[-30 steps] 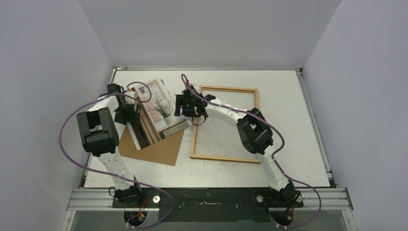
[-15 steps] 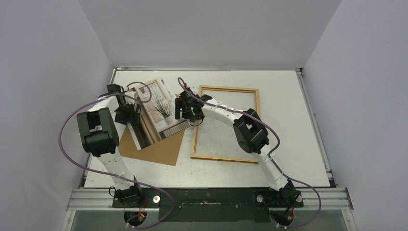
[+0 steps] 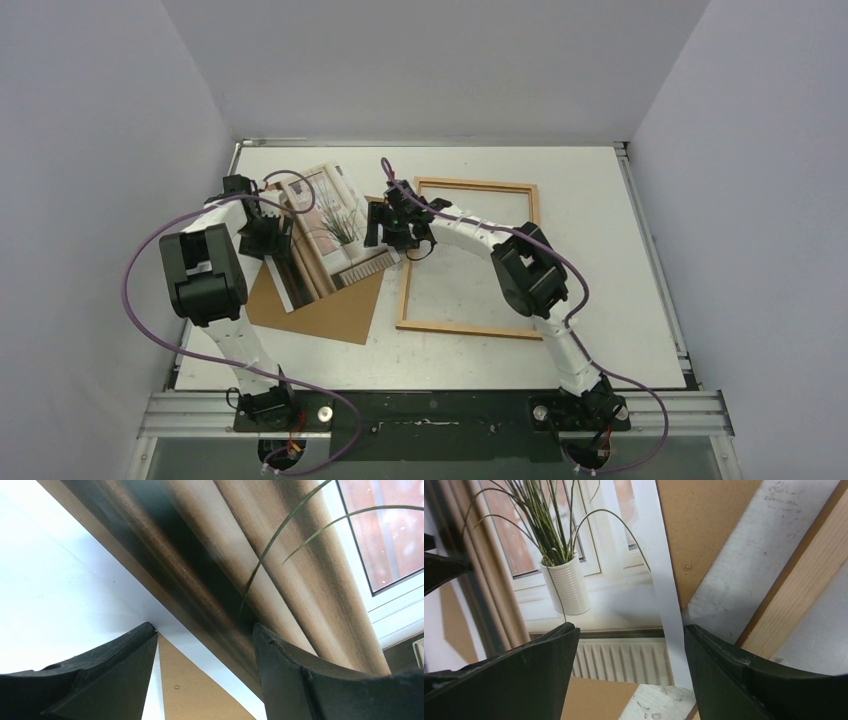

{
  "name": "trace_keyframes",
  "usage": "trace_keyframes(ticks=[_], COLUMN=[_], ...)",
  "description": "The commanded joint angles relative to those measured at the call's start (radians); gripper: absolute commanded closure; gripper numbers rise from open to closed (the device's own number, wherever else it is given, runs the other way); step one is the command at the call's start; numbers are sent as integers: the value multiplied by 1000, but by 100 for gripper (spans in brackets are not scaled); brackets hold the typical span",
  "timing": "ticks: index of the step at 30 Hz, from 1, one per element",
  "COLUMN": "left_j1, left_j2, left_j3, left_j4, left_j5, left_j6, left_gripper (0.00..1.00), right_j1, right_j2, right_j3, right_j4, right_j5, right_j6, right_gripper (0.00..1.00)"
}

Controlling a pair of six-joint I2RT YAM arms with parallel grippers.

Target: Put the photo into the frame

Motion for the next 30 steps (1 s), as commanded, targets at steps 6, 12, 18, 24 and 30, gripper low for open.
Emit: trace_keyframes(ticks=[6,12,18,24,30], left_j1=[-9,-9,-9,-10,-9], left_j2=[-28,-26,-28,-35,-53], left_j3=[-17,-20,-19,-12,5], left_j4=[14,19,16,6,-20], left_j5=[30,29,29,40,65], left_j6=[8,6,8,4,-7], left_gripper=[33,33,33,33,34], right_j1=[-44,-60,-71,-57,-50], right_j2=[-185,-251,-275,-236,-210], right_j3=[-227,-320,-381,-300,-232], right_j4=[261,362,465,330,228], right_j5=[-286,-331,-374,-312,-243], right_j6=[184,242,291,225,167], right_gripper=[23,26,36,61,81])
